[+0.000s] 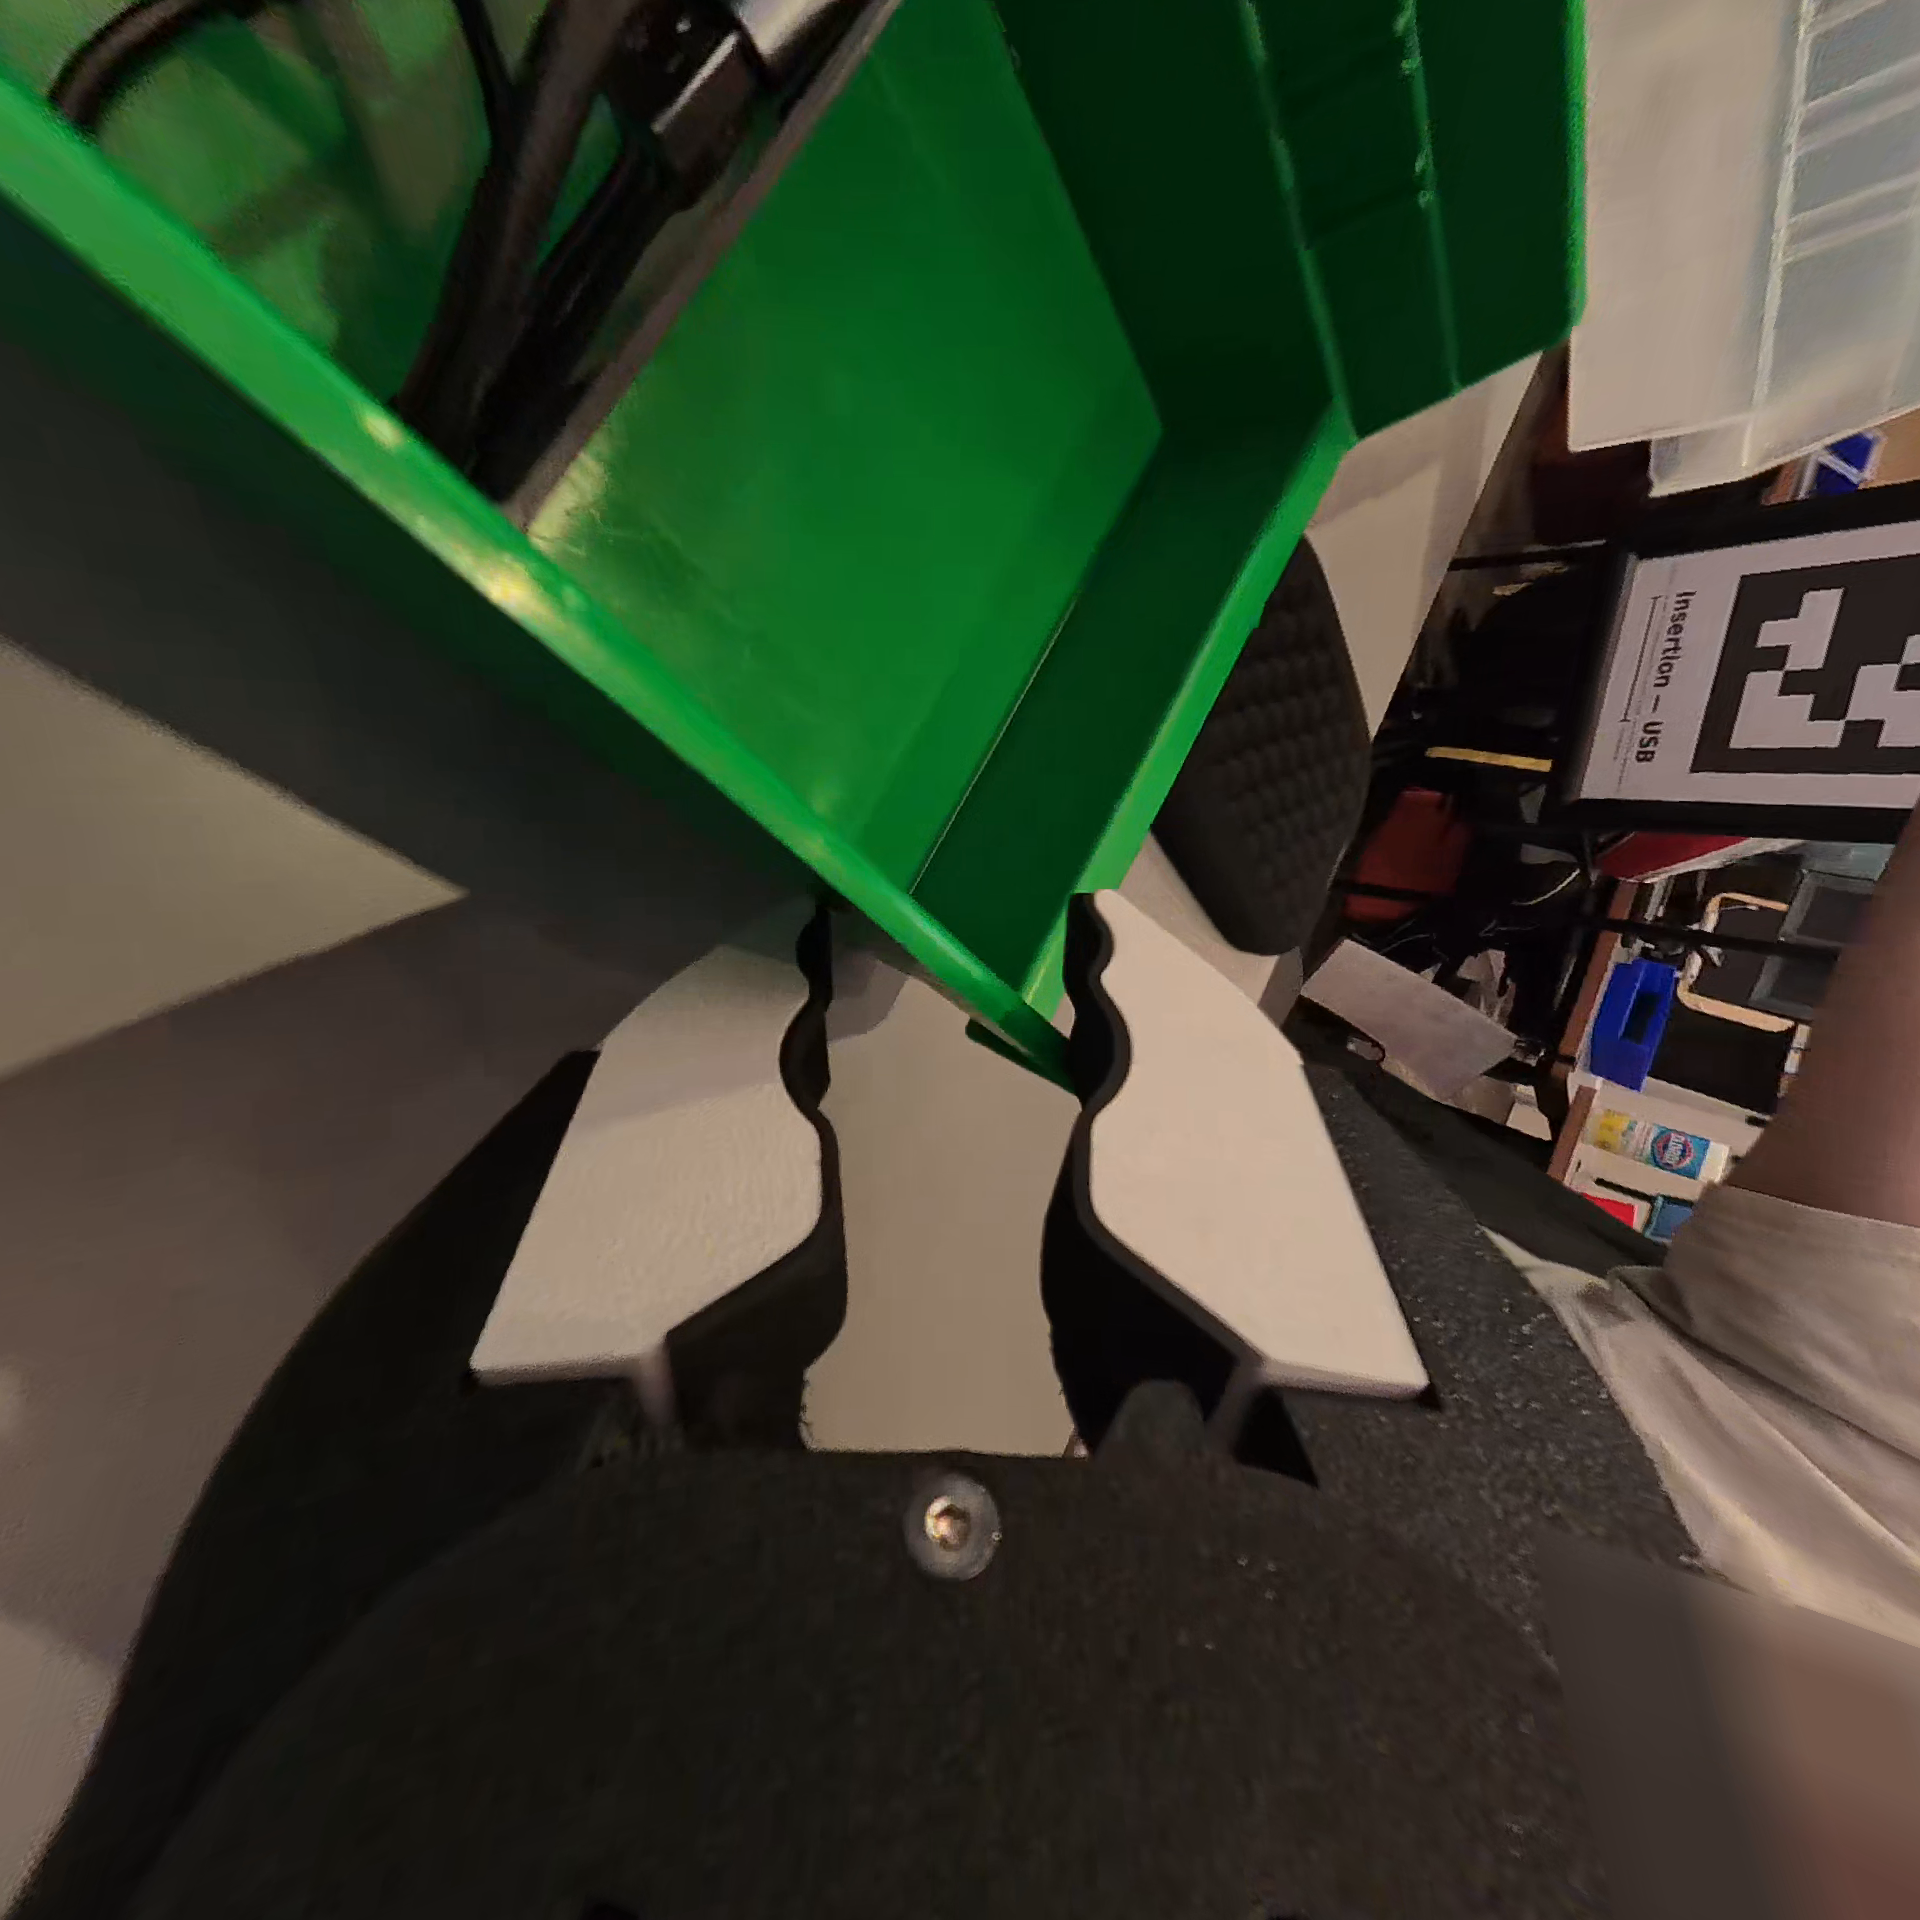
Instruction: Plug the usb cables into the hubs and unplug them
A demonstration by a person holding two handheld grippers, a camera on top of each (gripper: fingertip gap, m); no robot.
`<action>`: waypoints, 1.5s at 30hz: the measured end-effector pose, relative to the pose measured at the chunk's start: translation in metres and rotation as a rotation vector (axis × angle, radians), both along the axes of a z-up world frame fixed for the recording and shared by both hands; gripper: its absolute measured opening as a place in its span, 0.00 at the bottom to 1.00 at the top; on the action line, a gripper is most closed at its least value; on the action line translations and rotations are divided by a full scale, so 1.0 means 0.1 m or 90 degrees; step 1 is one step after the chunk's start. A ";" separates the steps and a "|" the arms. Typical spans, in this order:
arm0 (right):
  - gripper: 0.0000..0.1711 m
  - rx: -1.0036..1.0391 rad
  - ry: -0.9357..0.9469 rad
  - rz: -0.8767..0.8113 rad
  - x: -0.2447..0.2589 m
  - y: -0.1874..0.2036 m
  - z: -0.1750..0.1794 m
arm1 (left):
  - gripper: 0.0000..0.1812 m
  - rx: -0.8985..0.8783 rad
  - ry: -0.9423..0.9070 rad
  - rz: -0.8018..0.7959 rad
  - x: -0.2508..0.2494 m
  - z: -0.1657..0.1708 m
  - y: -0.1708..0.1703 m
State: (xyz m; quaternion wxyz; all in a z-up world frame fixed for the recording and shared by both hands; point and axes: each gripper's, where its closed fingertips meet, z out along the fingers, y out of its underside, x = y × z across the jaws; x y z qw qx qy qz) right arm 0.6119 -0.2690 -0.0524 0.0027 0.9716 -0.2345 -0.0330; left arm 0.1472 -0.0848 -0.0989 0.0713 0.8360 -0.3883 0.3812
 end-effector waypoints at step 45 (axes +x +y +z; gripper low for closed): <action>0.03 0.065 0.047 0.277 -1.81 1.96 -0.87 | 0.07 0.090 0.147 0.448 -3.86 0.11 0.50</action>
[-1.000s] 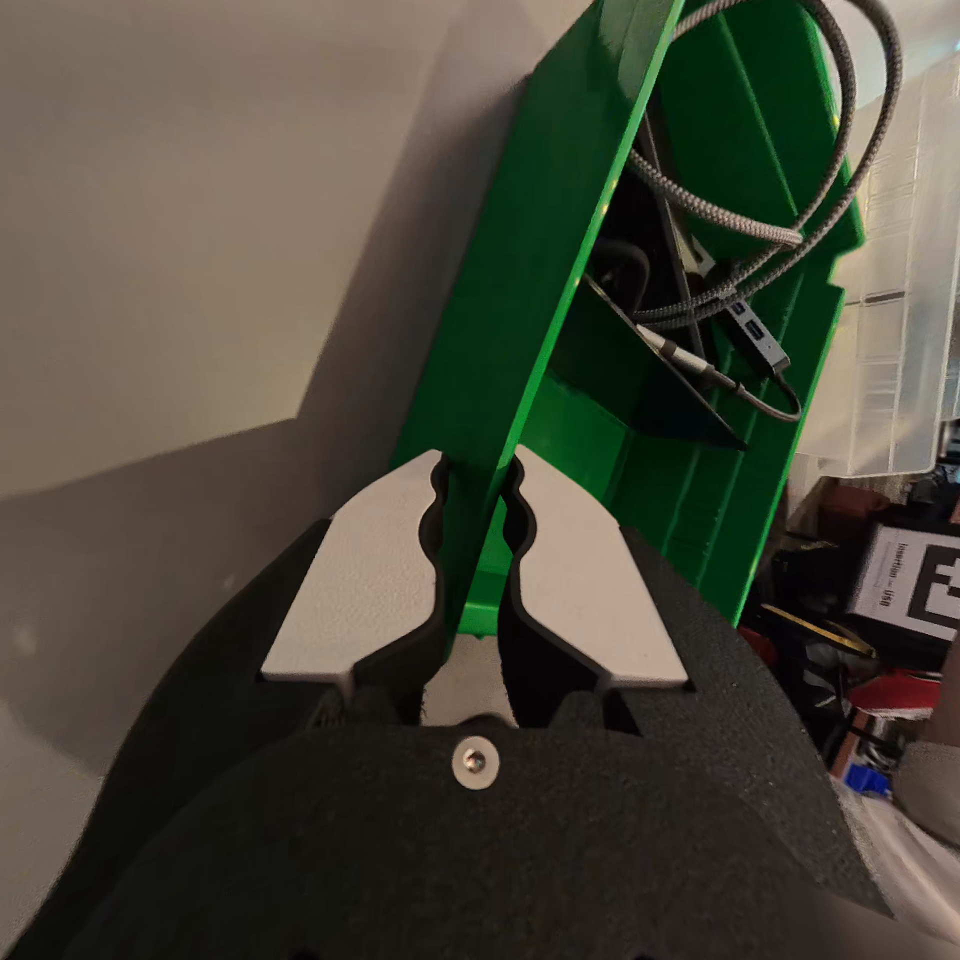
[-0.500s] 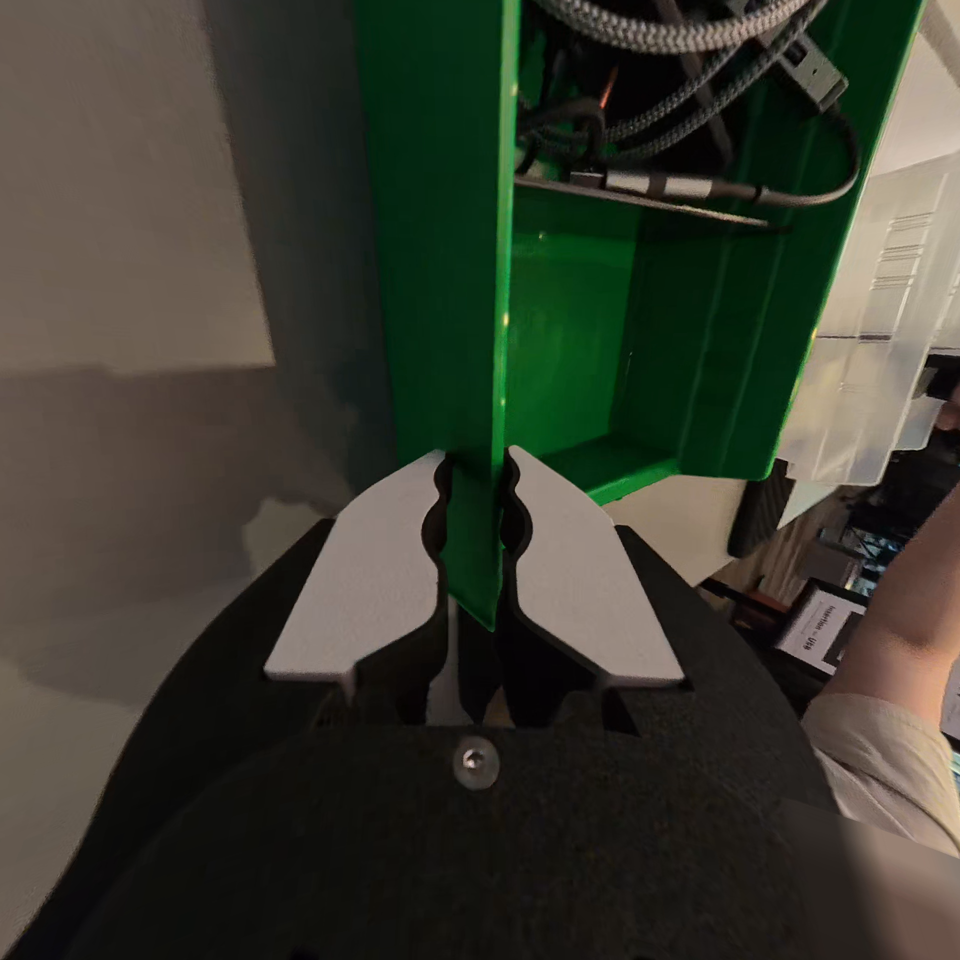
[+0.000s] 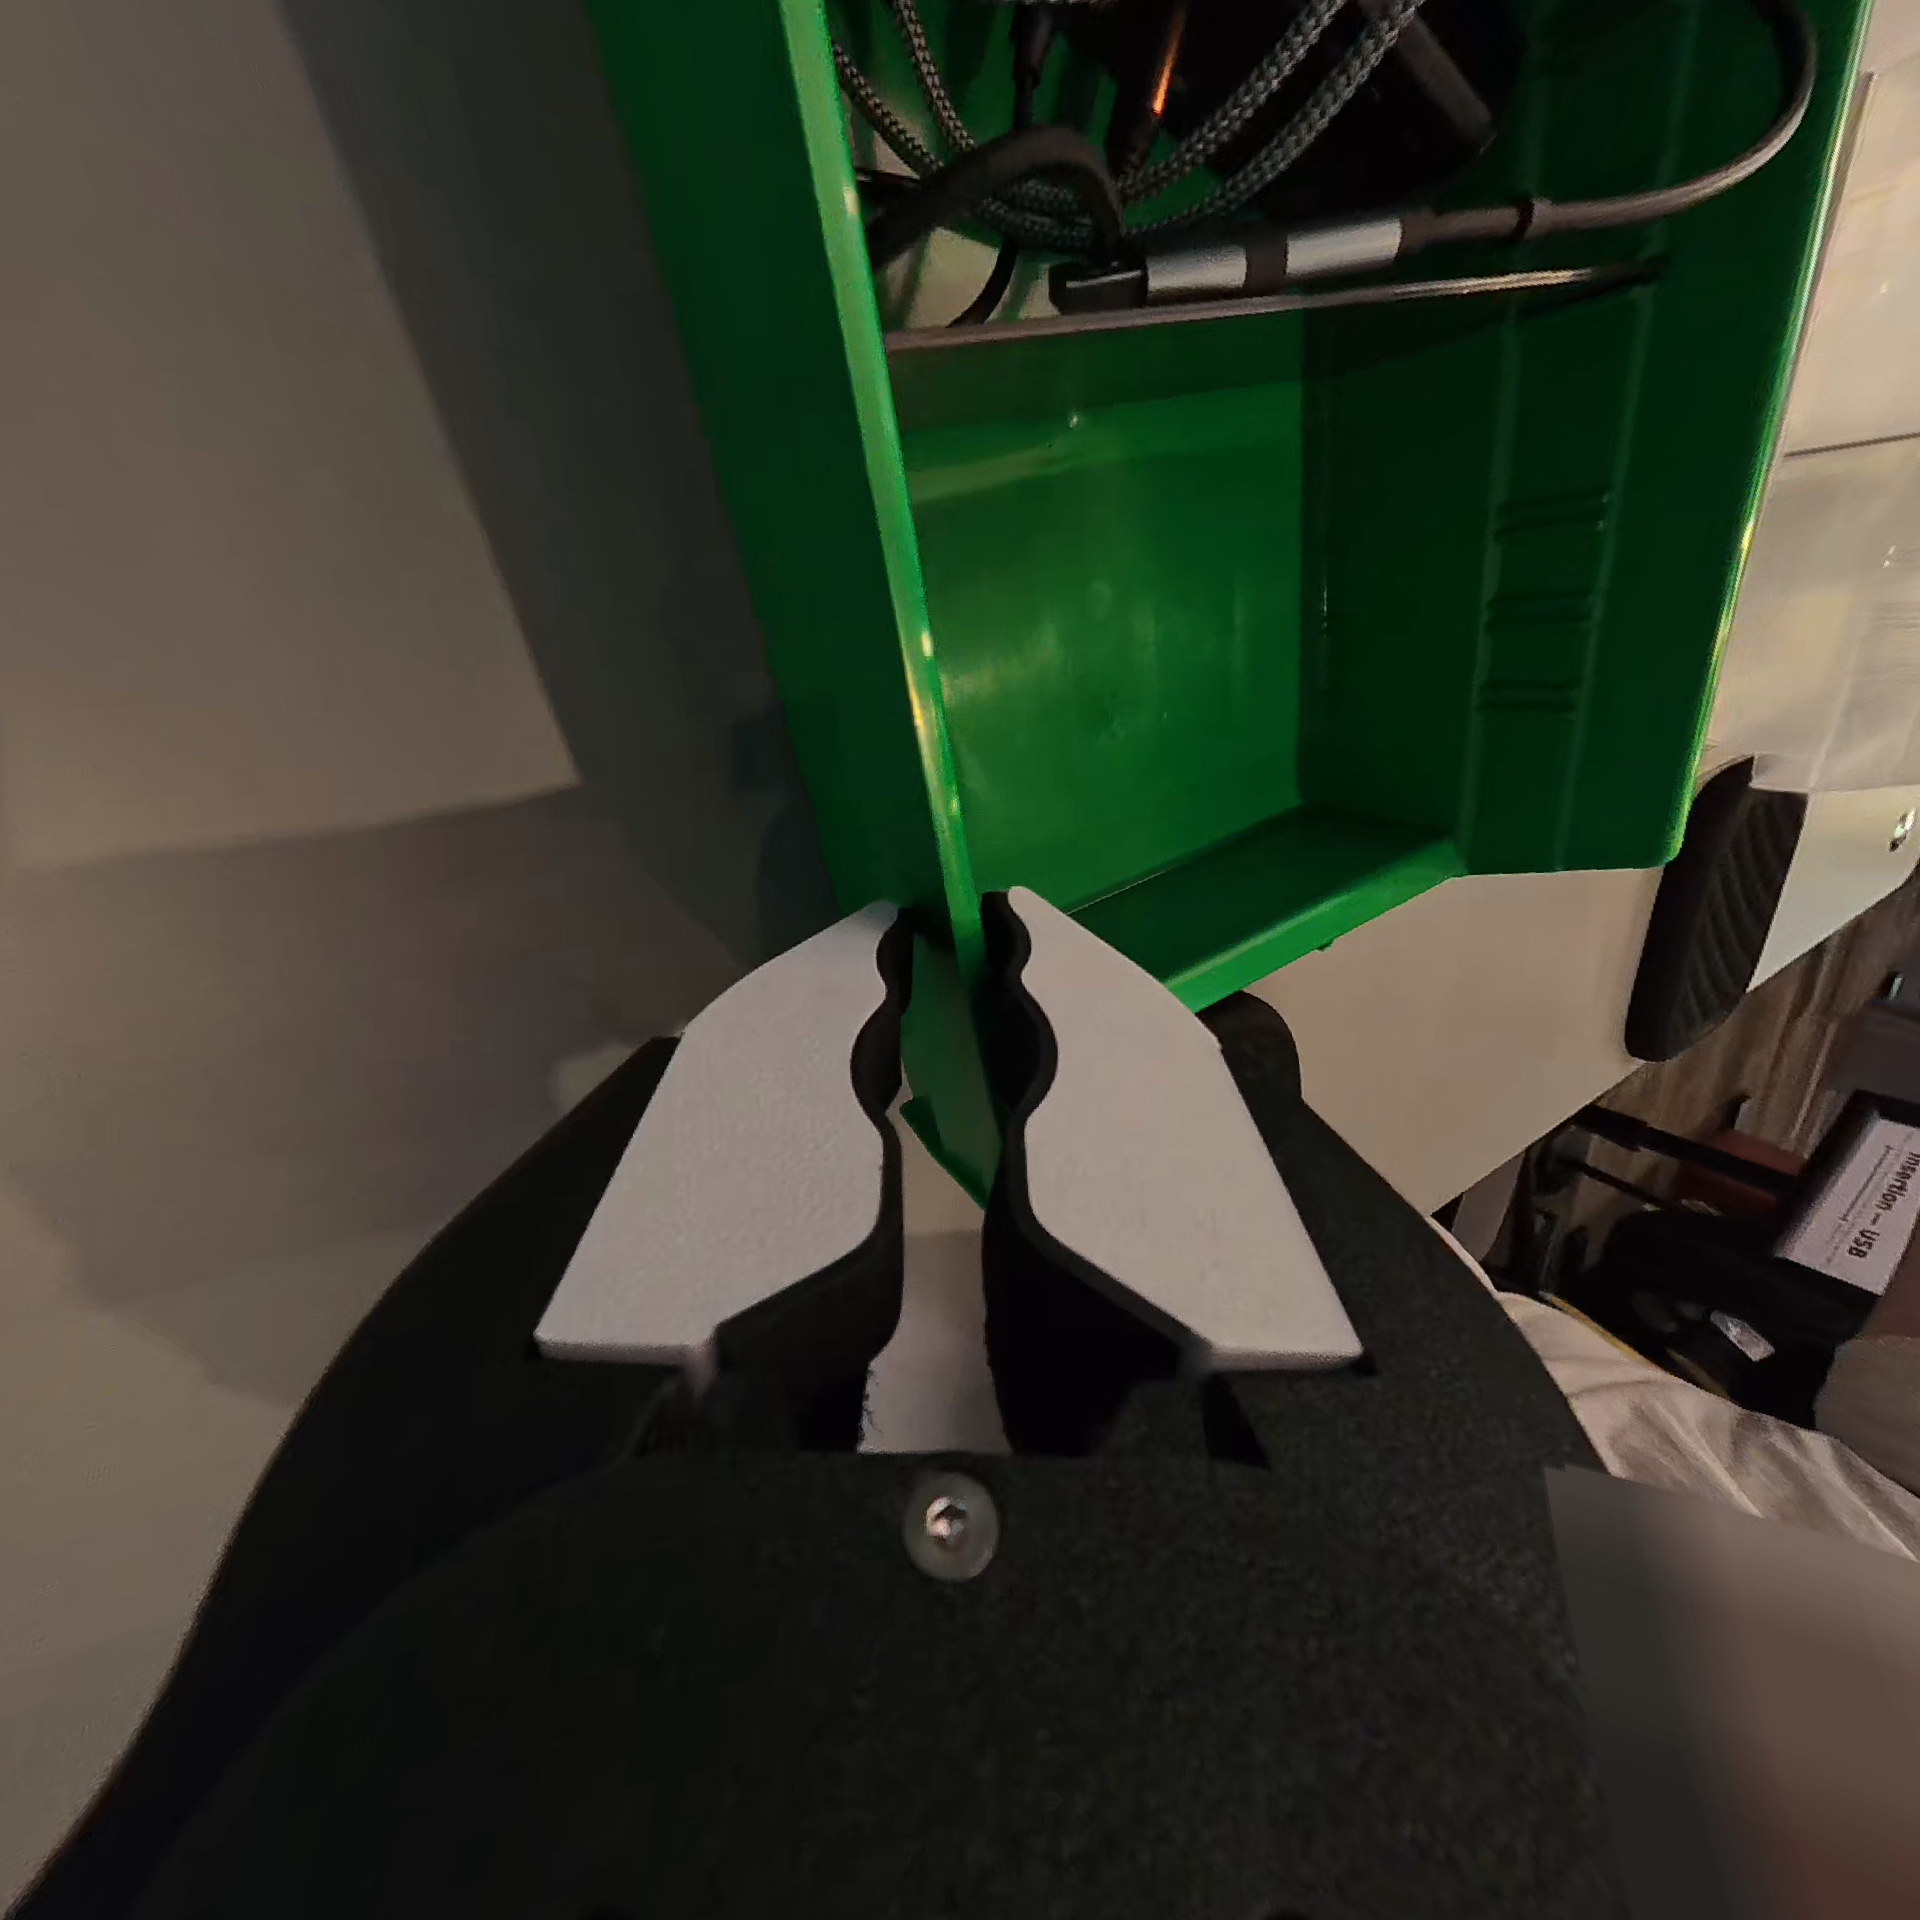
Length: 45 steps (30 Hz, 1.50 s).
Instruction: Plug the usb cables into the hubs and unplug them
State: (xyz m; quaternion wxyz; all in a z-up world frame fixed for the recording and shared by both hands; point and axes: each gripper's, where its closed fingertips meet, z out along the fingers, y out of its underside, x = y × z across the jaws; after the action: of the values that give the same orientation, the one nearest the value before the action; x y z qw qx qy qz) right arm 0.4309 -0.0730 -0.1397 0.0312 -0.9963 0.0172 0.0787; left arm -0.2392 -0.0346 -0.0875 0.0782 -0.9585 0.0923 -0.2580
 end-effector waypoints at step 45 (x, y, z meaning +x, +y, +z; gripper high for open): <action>0.22 1.037 -0.164 0.367 -1.80 0.72 2.69 | 0.35 0.493 0.438 -0.535 1.51 0.17 1.07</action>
State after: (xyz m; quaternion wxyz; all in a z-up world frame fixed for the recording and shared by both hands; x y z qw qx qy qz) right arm 0.2508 -0.0007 0.1296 0.7140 -0.6309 -0.3006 -0.0420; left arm -0.0879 0.0728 -0.0704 0.2754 -0.7715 0.5636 0.1058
